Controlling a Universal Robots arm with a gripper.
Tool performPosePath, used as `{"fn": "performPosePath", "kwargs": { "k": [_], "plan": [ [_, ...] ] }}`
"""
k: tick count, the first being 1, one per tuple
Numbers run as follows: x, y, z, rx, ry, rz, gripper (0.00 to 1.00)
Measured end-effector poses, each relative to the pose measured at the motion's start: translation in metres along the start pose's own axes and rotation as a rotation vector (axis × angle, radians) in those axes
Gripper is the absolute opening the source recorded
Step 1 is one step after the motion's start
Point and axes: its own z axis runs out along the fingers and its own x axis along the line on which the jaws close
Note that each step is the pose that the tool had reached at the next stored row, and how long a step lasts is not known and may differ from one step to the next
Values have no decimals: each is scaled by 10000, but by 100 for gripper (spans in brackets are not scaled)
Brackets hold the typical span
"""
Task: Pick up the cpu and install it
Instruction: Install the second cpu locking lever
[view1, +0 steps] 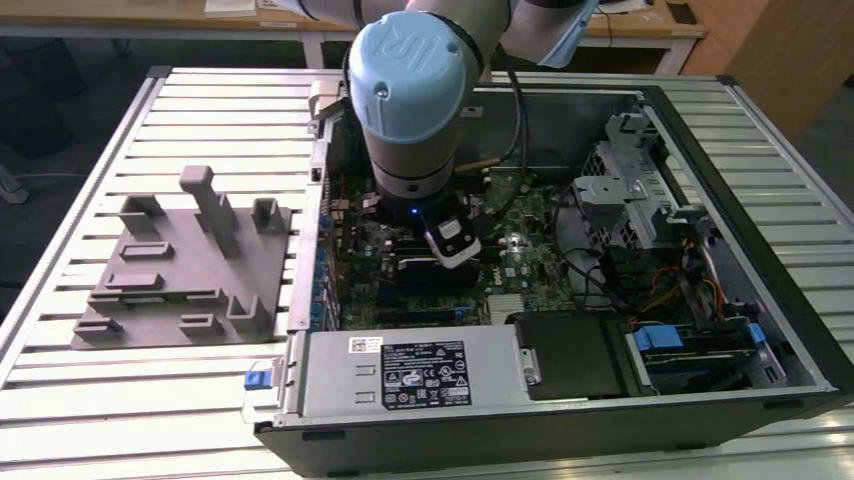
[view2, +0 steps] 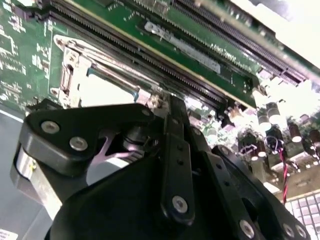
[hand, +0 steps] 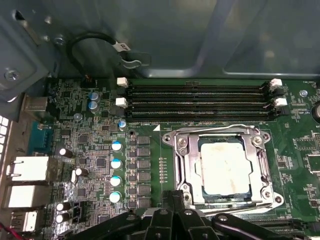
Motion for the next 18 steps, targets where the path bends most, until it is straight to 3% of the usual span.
{"fn": "performPosePath", "kwargs": {
  "k": [7,15,18],
  "plan": [
    [-3,19,-55,1,1,0,11],
    [-20,113,-319,31,0,-2,11],
    [-26,141,-390,189,-7,-14,11]
  ]
}}
